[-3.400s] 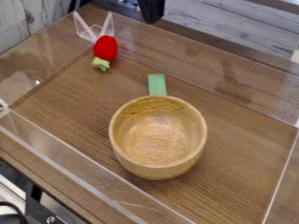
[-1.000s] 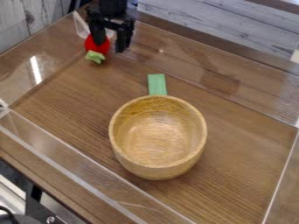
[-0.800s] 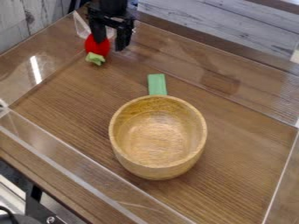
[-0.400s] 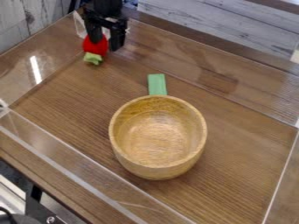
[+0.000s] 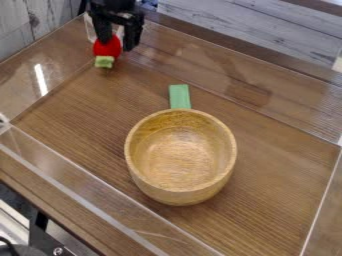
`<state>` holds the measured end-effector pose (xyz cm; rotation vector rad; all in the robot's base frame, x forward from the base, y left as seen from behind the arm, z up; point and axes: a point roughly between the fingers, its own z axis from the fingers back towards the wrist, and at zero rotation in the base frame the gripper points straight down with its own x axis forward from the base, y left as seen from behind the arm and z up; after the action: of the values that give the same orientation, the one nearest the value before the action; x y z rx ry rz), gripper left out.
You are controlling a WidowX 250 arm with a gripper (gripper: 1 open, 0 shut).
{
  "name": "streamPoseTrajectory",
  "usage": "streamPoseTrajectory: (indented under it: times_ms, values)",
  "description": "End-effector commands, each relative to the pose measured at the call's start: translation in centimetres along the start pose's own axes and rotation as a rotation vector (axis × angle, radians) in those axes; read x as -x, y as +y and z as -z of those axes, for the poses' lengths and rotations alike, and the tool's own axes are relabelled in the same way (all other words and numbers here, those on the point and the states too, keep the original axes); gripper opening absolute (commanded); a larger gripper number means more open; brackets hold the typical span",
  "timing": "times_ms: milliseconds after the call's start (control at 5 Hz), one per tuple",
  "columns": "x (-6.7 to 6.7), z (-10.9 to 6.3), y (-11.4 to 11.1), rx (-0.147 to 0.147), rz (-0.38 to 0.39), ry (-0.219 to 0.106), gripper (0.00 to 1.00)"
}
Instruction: Move the red object to the right side of the table
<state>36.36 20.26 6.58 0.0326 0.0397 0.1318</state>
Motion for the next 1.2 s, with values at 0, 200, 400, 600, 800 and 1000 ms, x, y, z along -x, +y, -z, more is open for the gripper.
streamPoseTrajectory:
  times_ms: [0, 200, 400, 600, 800, 1000]
  values:
    - [-0.6, -2.7, 0.8, -0.029, -0.047, -0.054, 1.00]
    - [-0.8, -2.6, 1.2, -0.031, 0.000, -0.051, 1.00]
    - [-1.0, -2.4, 1.2, -0.033, 0.044, -0.044, 1.00]
    - [-1.0, -1.8, 1.2, -0.037, 0.035, -0.038, 0.00]
    - [-0.8, -1.6, 0.7, -0.039, 0.047, -0.038, 0.00]
    - [-0.8, -0.6, 0.2, -0.043, 0.057, -0.022, 1.00]
